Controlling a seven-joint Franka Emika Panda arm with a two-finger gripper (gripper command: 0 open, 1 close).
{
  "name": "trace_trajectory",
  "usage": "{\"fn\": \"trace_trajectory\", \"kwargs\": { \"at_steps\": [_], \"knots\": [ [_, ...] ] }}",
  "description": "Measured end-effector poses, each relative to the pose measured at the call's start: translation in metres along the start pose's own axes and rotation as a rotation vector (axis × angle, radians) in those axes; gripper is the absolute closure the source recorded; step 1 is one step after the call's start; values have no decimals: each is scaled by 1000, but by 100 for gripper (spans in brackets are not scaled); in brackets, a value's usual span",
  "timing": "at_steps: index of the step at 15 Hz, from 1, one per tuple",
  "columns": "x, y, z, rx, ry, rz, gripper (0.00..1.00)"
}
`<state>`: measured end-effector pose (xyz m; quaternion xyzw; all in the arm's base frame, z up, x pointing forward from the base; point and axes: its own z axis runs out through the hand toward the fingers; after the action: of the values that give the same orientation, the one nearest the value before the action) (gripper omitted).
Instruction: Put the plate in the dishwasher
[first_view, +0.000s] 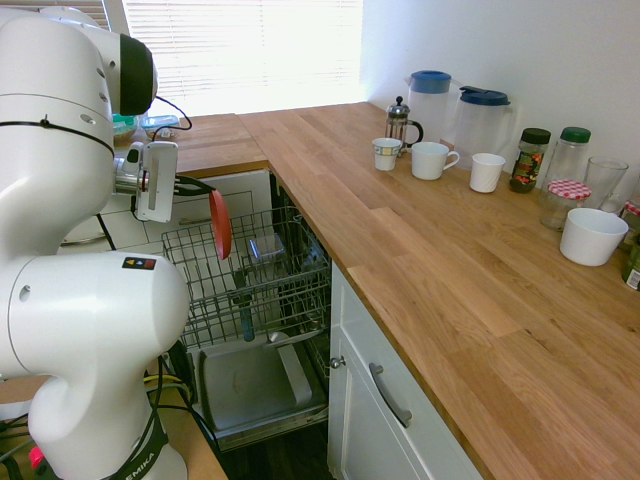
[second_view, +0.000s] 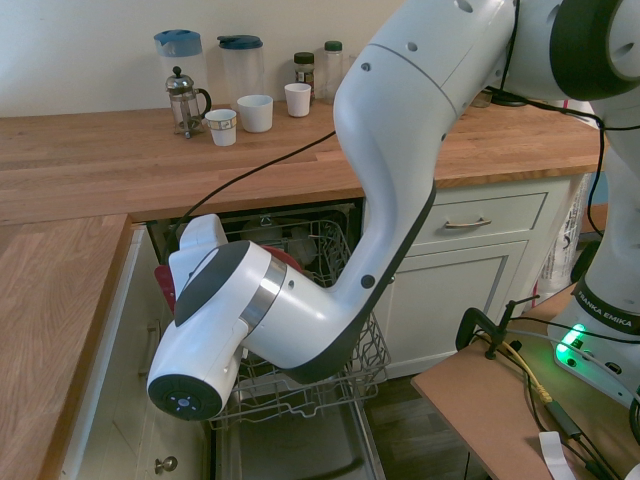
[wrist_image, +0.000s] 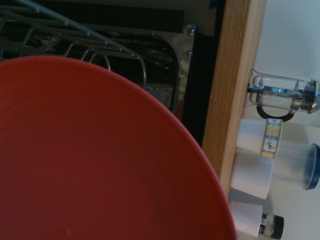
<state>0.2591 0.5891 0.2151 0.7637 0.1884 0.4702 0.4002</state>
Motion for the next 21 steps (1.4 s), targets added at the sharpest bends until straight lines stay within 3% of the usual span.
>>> {"fn": "trace_trajectory", "kwargs": {
  "at_steps": [16,17,21],
  "knots": [
    [-50,-86,18,45,-81,32,100],
    [-49,-87,19,43,-81,37,0],
    [-46,-89,18,53,-84,44,0]
  ]
}}
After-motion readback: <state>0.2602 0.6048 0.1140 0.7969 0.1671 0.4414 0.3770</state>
